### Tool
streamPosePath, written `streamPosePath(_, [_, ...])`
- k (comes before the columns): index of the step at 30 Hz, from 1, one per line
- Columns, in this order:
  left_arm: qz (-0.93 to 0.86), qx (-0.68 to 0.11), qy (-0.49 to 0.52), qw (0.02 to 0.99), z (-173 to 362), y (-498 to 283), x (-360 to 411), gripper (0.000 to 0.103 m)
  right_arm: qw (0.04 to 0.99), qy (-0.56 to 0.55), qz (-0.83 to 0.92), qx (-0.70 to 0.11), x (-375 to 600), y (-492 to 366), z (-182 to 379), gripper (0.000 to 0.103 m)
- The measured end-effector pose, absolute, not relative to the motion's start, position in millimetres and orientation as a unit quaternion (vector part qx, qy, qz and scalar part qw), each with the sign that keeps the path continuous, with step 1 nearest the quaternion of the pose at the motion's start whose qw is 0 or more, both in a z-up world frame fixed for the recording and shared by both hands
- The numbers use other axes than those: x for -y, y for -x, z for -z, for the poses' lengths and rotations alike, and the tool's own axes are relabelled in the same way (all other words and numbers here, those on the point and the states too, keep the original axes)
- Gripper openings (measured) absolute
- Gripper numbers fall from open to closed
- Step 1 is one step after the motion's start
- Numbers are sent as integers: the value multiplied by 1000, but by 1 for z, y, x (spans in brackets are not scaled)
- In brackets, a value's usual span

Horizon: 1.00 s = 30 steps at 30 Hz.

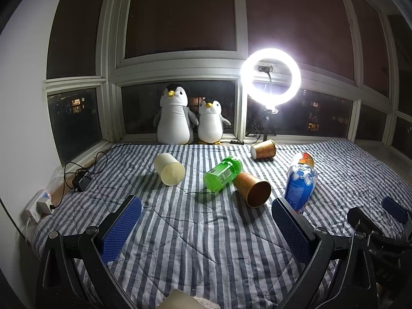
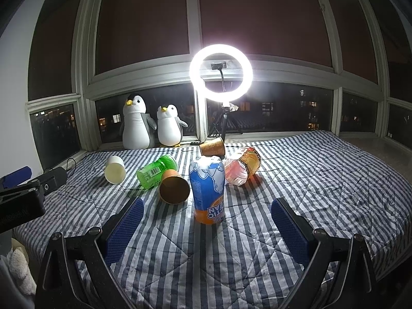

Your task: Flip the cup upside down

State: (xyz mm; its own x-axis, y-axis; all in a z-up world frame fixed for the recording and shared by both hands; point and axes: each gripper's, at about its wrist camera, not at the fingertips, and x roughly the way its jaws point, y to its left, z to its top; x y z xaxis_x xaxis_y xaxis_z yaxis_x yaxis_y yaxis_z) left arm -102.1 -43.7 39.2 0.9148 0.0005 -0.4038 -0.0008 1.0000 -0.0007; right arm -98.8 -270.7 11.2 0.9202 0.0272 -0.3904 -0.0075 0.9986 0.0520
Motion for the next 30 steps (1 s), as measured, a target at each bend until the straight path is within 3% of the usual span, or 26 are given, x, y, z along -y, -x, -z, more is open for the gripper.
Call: streamPosePath(30, [-4,-209,3,978,-36,97,41,103,976,-29,-14,-217,268,89,-3,98])
